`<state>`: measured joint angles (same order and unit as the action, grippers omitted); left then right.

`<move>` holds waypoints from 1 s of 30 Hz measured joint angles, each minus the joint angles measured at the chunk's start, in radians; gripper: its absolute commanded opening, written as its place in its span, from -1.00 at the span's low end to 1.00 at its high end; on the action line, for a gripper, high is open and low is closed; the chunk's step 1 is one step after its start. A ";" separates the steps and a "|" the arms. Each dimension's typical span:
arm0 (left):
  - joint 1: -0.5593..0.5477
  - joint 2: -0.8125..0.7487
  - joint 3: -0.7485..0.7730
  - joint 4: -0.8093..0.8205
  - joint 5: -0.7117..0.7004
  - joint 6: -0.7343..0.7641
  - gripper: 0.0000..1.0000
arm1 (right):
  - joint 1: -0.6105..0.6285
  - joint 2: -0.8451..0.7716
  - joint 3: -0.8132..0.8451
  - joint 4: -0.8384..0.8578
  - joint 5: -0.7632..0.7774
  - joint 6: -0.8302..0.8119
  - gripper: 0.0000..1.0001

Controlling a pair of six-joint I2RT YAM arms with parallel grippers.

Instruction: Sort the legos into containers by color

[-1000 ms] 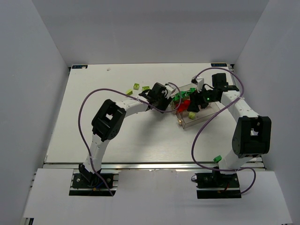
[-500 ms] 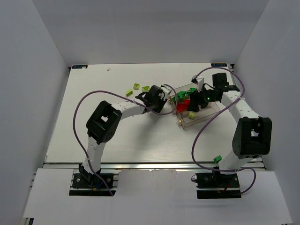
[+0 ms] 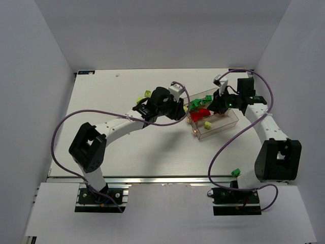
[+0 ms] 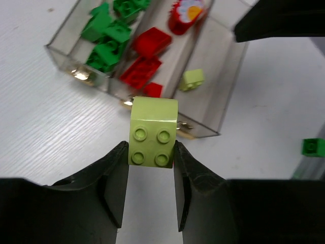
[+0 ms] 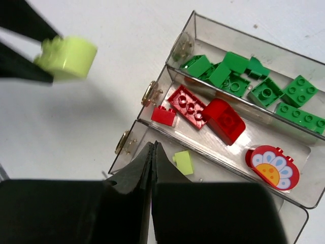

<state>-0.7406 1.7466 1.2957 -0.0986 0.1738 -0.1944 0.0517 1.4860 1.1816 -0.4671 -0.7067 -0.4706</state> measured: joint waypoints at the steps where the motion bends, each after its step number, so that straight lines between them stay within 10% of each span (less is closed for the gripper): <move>1: -0.011 -0.002 0.000 0.021 0.020 -0.018 -0.83 | -0.003 -0.008 -0.006 0.014 0.000 0.011 -1.00; 12: -0.107 0.209 0.187 0.068 0.105 -0.103 -0.69 | -0.044 -0.076 -0.050 0.134 0.003 0.077 -0.98; 30: -0.138 0.377 0.325 0.005 0.094 -0.156 0.15 | -0.130 -0.105 -0.100 0.158 -0.015 0.097 -0.84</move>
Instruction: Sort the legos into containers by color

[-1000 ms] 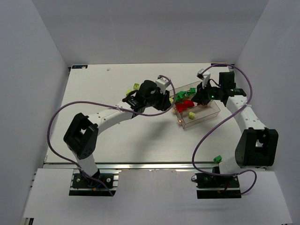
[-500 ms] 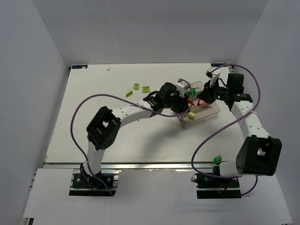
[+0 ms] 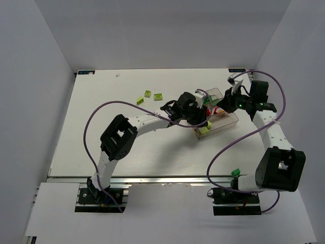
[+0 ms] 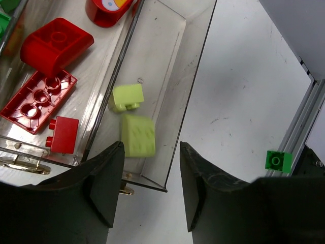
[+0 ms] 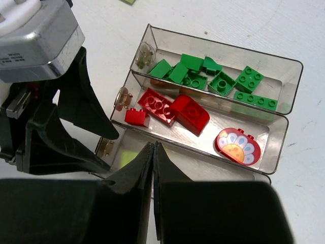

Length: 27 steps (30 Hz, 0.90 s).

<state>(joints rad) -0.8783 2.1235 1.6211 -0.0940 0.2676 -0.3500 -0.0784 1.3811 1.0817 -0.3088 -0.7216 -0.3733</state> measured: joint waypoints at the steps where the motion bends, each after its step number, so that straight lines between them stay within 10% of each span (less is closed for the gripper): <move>1: -0.002 0.000 0.001 -0.004 -0.002 -0.001 0.22 | 0.000 0.000 0.000 0.000 0.000 0.000 -0.83; 11: -0.003 0.000 0.018 -0.023 -0.048 -0.005 0.28 | 0.000 0.001 0.000 -0.002 -0.016 0.000 -0.37; 19: 0.046 -0.045 -0.018 -0.053 -0.100 -0.057 -0.13 | 0.000 0.002 0.000 -0.003 -0.030 -0.007 -0.06; 27: 0.285 -0.190 -0.135 -0.153 -0.205 -0.132 0.74 | 0.000 0.033 0.000 -0.050 -0.070 -0.048 0.14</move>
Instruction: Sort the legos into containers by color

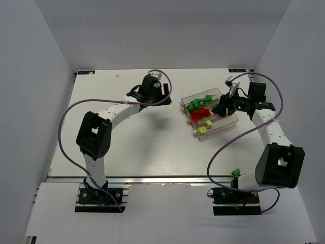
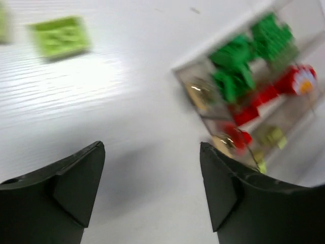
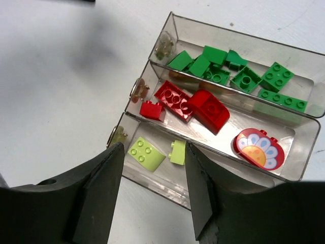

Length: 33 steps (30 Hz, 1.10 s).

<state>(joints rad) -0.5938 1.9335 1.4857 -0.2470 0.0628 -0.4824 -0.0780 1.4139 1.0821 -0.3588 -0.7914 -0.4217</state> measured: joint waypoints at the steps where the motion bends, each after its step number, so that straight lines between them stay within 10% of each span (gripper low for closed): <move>1: 0.033 -0.010 0.000 -0.019 -0.026 0.006 0.76 | 0.001 0.002 0.000 -0.007 -0.005 -0.007 0.14; 15: 0.224 0.110 0.182 -0.299 -0.213 0.303 0.83 | 0.035 0.040 0.003 -0.051 -0.039 -0.054 0.14; 33: 0.271 0.328 0.296 -0.273 -0.213 0.580 0.80 | 0.035 0.098 0.095 -0.140 -0.049 -0.088 0.14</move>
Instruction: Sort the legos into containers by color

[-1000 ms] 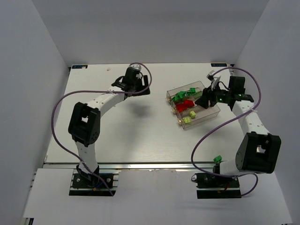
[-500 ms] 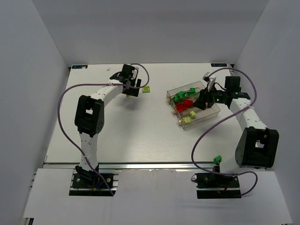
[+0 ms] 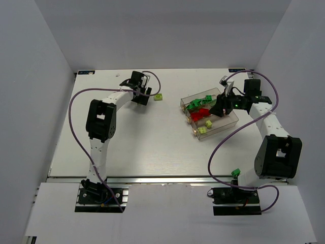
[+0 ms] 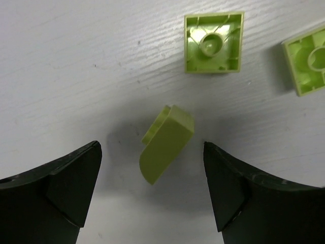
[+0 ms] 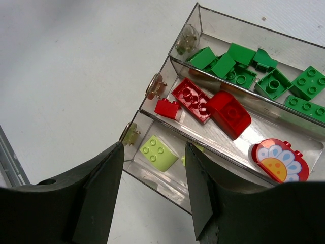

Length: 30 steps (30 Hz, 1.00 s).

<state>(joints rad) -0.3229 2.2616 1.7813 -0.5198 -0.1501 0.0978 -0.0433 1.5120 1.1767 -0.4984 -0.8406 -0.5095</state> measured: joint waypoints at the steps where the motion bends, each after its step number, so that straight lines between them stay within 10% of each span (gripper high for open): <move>1: -0.001 0.004 0.005 0.008 0.005 0.000 0.78 | 0.000 0.000 0.000 -0.001 0.000 0.000 0.14; 7: -0.001 0.016 0.008 0.035 0.035 -0.007 0.57 | 0.000 0.000 0.000 -0.004 0.001 0.000 0.13; 23: -0.001 -0.007 -0.041 0.076 0.111 -0.047 -0.98 | 0.001 0.000 0.000 0.000 0.001 0.006 0.07; 30: -0.015 -0.175 -0.239 0.114 0.326 -0.161 -0.87 | 0.007 0.000 -0.002 0.011 0.008 0.027 -0.73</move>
<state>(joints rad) -0.3382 2.0865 1.5425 -0.4061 0.1761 -0.0628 -0.0364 1.5120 1.1748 -0.4877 -0.8330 -0.4828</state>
